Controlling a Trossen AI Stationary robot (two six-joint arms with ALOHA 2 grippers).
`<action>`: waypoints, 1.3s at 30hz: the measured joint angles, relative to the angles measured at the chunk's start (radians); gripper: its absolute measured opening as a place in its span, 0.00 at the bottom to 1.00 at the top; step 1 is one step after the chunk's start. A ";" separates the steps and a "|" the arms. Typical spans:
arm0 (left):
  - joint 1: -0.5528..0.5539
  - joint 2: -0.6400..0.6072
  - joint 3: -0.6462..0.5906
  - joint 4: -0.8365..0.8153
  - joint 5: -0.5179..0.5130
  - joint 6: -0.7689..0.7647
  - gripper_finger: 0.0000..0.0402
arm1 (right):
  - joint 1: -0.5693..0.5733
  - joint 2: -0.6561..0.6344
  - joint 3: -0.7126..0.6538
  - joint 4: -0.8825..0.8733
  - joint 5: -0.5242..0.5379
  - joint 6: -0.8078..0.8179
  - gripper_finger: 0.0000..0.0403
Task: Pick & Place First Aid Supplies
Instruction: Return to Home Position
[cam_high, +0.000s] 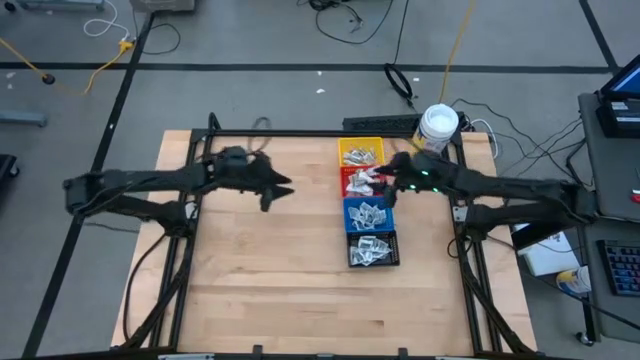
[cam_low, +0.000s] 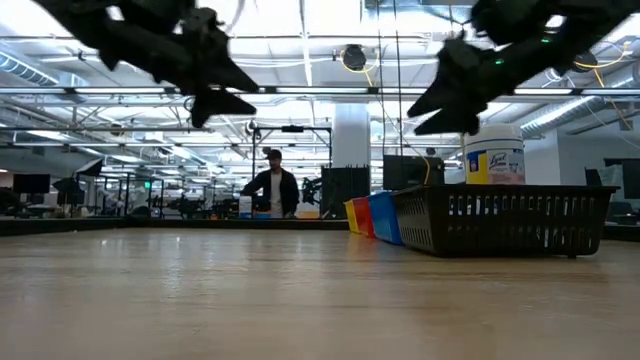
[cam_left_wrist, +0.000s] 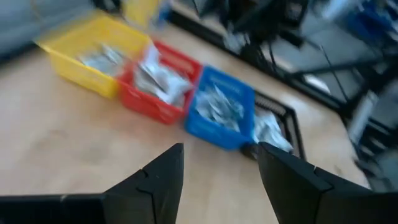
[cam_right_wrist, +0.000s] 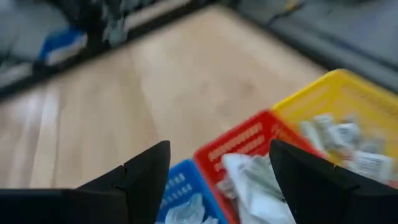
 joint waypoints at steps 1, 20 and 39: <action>0.000 -0.046 -0.029 0.015 -0.034 0.001 0.52 | 0.007 -0.053 -0.041 0.029 0.032 0.021 0.67; -0.046 -0.745 -0.460 0.047 -0.366 0.003 0.52 | 0.031 -0.713 -0.527 0.274 0.195 0.204 0.66; -0.165 -0.840 -0.512 0.051 -0.559 0.138 0.52 | 0.030 -0.753 -0.581 0.260 0.270 0.173 0.66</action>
